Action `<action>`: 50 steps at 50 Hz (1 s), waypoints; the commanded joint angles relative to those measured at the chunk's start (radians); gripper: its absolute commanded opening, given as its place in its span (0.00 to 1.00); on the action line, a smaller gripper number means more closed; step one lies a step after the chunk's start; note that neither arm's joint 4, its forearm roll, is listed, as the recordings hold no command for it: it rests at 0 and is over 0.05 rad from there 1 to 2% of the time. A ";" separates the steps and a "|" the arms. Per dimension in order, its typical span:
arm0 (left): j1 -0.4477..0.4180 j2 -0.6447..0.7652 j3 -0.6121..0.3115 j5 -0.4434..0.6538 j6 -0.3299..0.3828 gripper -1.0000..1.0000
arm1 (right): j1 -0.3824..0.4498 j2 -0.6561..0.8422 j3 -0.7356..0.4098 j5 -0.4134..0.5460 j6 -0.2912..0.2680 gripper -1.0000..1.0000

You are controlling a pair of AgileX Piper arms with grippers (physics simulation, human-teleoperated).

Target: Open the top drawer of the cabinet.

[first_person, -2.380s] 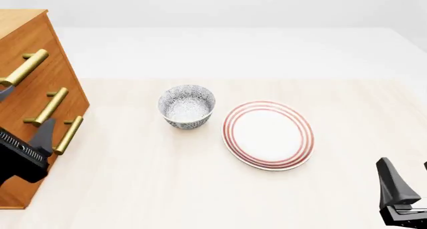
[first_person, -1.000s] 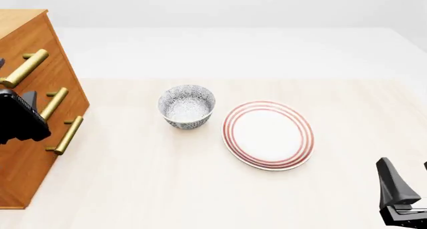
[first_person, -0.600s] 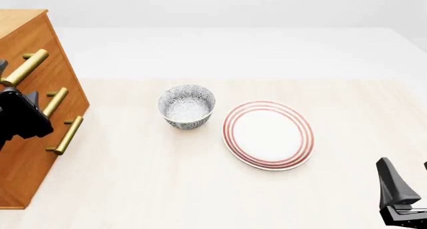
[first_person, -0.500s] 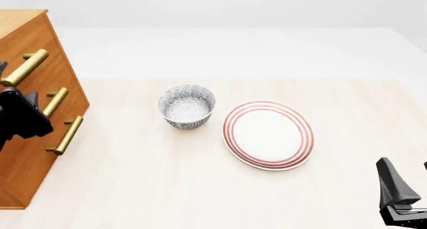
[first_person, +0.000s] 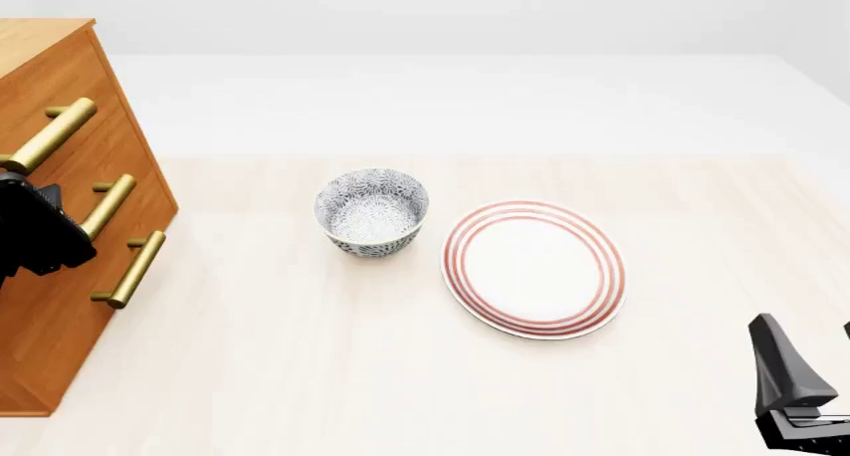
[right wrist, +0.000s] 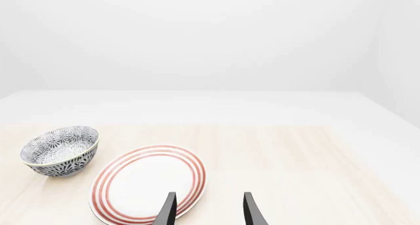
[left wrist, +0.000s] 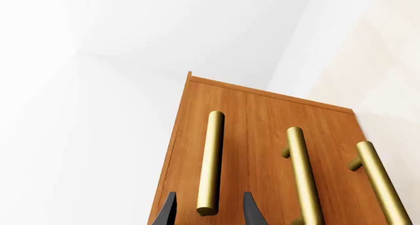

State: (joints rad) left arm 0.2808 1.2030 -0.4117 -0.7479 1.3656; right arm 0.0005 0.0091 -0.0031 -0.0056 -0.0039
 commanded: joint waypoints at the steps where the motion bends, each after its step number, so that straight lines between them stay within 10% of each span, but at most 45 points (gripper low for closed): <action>1: 0.018 0.014 -0.010 -0.006 0.000 1.00 | 0.000 0.000 0.000 0.000 0.000 1.00; 8: 0.017 0.022 -0.014 -0.011 0.004 1.00 | 0.000 0.000 0.000 0.000 0.000 1.00; 9: 0.016 0.021 -0.014 -0.012 0.004 0.00 | 0.000 0.000 0.000 0.000 0.000 1.00; 50: -0.081 -0.012 0.068 -0.052 0.110 0.00 | 0.000 0.000 0.000 0.000 0.000 1.00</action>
State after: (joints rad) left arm 0.2168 1.1993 -0.3851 -0.8028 1.4580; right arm 0.0005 0.0091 -0.0031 -0.0056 -0.0040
